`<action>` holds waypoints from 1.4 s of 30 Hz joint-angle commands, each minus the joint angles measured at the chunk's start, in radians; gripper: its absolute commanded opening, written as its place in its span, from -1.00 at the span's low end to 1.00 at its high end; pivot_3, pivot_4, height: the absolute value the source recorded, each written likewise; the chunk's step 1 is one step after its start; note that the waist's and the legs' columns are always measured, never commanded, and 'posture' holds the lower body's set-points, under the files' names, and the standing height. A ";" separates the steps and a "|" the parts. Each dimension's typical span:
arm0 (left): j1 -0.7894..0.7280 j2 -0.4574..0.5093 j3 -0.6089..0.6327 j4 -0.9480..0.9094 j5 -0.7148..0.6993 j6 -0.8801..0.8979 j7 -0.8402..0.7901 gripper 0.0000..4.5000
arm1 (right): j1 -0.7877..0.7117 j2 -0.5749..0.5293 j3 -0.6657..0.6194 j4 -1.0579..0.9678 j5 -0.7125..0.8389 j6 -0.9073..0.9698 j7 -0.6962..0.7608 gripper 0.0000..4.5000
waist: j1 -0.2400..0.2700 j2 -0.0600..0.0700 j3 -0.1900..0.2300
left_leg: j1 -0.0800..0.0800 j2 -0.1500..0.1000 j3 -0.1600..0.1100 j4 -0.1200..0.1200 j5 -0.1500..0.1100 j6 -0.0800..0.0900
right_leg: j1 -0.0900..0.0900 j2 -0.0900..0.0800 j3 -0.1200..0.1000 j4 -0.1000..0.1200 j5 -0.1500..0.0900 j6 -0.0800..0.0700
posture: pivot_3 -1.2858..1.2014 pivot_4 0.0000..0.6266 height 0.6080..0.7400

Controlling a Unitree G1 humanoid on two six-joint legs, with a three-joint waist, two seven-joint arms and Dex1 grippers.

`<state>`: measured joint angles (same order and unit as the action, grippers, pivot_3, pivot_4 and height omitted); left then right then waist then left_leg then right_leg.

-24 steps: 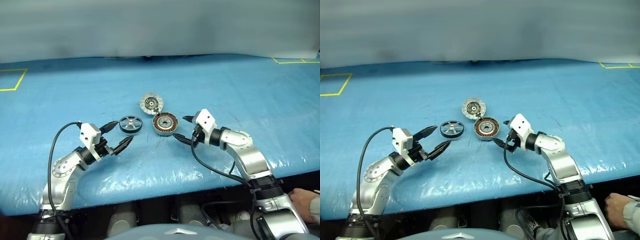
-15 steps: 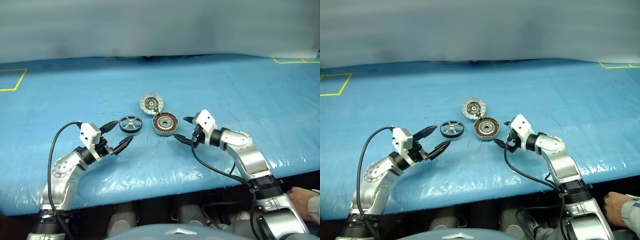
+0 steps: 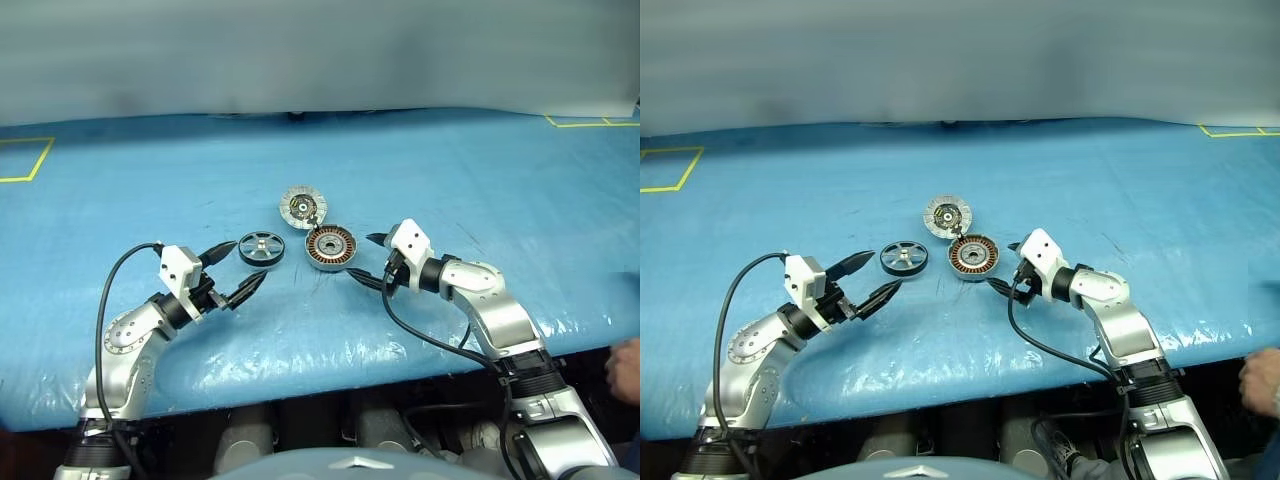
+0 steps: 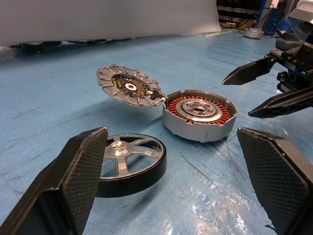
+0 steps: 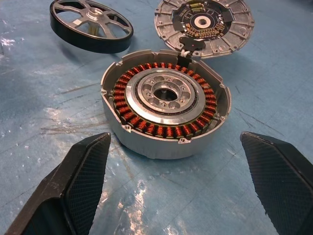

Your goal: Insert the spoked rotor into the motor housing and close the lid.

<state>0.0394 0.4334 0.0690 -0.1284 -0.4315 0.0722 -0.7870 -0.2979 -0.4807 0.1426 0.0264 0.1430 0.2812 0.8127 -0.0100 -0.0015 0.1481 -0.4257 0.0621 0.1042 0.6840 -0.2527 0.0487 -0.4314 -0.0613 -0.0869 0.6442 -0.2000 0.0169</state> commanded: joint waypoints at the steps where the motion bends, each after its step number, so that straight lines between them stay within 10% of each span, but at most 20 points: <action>1: -0.008 -0.003 0.003 -0.016 0.008 -0.020 -0.002 1.00 | -0.019 -0.005 -0.008 -0.012 0.003 -0.023 0.007 0.97 | 0.000 0.000 0.000 | 0.000 0.000 0.000 0.000 0.000 0.000 | 0.000 0.000 0.000 0.000 0.000 0.000 | 0.03 -0.52 1.00; 15: -0.007 -0.006 -0.001 -0.013 0.010 -0.022 -0.001 1.00 | -0.031 -0.031 -0.003 -0.021 -0.015 -0.015 0.026 0.97 | 0.000 0.000 0.000 | 0.000 0.000 0.000 0.000 0.000 0.000 | 0.000 0.000 0.000 0.000 0.000 0.000 | 0.03 -0.52 1.00; 26: -0.014 -0.010 -0.009 -0.007 0.017 -0.014 -0.007 1.00 | -0.262 -0.186 0.246 -0.005 -0.289 -0.094 0.193 0.97 | -0.003 0.000 0.000 | 0.000 0.000 0.001 0.000 0.000 0.000 | -0.001 0.000 0.000 0.001 0.000 -0.001 | 0.03 -0.52 1.00; 42: 0.027 -0.025 -0.004 -0.023 0.021 -0.028 0.010 1.00 | -0.496 -0.081 0.438 0.194 -0.484 -0.272 0.329 0.97 | 0.000 0.000 0.000 | -0.001 0.000 0.001 0.000 0.003 -0.005 | -0.001 0.000 -0.001 0.000 0.000 0.000 | 0.03 -0.52 1.00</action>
<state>0.0668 0.4130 0.0502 -0.1184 -0.4044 0.0603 -0.7830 -0.7727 -0.5617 0.5975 0.2293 -0.3397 0.0244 1.1362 -0.0102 -0.0013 0.1483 -0.4264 0.0623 0.1048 0.6840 -0.2499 0.0439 -0.4322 -0.0617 -0.0882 0.6443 -0.1997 0.0168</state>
